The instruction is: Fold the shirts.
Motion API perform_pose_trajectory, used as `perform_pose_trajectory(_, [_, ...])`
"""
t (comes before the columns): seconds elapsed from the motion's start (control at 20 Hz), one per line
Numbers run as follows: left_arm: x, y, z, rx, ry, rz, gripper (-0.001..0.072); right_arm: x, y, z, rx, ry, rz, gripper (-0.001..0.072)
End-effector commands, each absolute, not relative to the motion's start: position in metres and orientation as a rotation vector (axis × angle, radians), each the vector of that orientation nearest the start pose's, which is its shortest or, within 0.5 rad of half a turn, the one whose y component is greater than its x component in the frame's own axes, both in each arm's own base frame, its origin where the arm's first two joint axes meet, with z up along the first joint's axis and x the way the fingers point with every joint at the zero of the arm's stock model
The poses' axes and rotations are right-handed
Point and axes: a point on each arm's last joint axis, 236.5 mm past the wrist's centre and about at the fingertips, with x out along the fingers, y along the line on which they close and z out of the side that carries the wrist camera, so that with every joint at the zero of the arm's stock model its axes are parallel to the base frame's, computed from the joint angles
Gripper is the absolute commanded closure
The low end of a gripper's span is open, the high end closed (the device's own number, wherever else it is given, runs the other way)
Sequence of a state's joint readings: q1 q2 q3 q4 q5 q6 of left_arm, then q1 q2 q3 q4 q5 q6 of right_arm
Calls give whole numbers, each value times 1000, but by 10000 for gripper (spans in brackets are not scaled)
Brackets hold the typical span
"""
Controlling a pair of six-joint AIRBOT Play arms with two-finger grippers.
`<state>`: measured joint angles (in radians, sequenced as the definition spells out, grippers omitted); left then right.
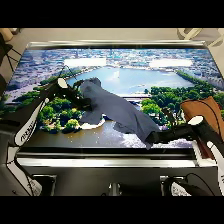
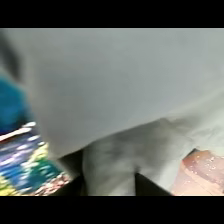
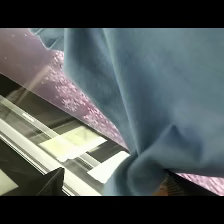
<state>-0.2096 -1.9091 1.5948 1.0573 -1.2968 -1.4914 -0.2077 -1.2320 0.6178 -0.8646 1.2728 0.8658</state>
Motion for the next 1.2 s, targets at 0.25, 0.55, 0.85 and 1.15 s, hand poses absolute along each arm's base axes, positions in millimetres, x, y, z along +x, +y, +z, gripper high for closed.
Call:
perform_pose_trajectory(0.25, [416, -218, -87, -239, 1608, -559, 684, 223, 113, -72, 442, 1513, 818, 44])
perform_pose_trajectory(0.55, [412, -217, -81, -176, 1590, -629, 684, 225, 72, -74, 260, 1614, 691, 7])
perform_pose_trajectory(0.85, [413, -219, -80, -162, 1578, -643, 684, 213, 105, -92, 491, 1615, 698, 23])
perform_pose_trajectory(1.15, [419, -223, -46, -112, 1484, -649, 685, 240, 108, -82, 468, 1510, 745, 691])
